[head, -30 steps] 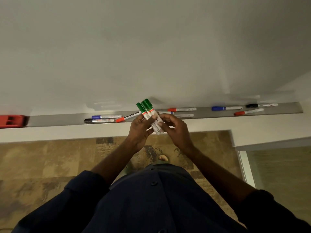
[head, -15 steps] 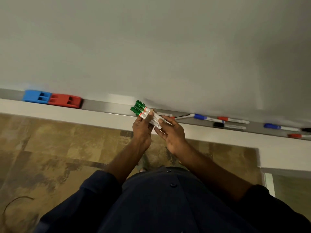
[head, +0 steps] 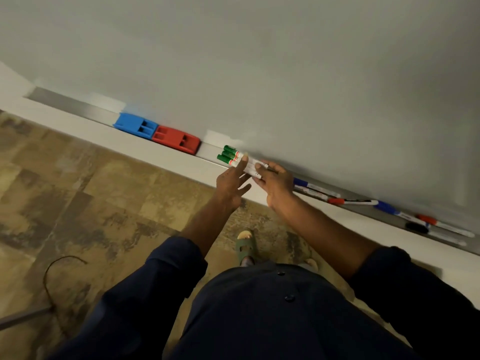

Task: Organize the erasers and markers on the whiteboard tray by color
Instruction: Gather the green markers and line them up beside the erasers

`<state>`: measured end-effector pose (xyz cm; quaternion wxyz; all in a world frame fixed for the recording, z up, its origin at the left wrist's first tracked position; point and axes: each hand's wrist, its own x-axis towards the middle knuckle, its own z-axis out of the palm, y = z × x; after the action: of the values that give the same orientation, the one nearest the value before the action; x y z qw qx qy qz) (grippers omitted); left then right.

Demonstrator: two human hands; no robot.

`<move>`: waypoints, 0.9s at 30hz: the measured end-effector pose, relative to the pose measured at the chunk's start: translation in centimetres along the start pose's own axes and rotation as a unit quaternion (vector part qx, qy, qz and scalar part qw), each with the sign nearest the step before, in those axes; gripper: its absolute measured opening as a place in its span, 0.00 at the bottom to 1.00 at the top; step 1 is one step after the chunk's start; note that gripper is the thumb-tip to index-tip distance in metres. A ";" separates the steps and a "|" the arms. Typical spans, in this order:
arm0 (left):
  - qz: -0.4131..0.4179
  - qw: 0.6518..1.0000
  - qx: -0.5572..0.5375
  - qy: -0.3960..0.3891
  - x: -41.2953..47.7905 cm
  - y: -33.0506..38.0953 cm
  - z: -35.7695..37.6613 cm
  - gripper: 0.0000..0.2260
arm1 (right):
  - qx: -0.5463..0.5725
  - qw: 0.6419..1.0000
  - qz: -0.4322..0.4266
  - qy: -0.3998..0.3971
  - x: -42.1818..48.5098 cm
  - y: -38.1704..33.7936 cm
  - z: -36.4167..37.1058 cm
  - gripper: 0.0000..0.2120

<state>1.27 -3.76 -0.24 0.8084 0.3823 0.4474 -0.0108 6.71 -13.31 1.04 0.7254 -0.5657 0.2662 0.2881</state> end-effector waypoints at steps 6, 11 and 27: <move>0.139 0.961 0.228 0.071 -0.7 -0.3 -3.2 0.14 | -0.131 0.990 -0.046 0.041 3.5 1.8 3.1 0.13; 0.385 0.745 0.543 0.046 0.6 1.1 -5.7 0.17 | -0.197 0.974 -0.085 0.073 4.7 2.5 5.4 0.11; 0.333 0.415 0.842 -0.096 7.1 3.2 -9.9 0.31 | -0.378 0.906 -0.151 0.115 5.0 4.1 7.8 0.10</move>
<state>-0.37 7.05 -6.56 0.0599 0.9867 -0.0281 -0.1487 7.71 -4.37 -3.56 0.4564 -0.8602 0.1303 0.1865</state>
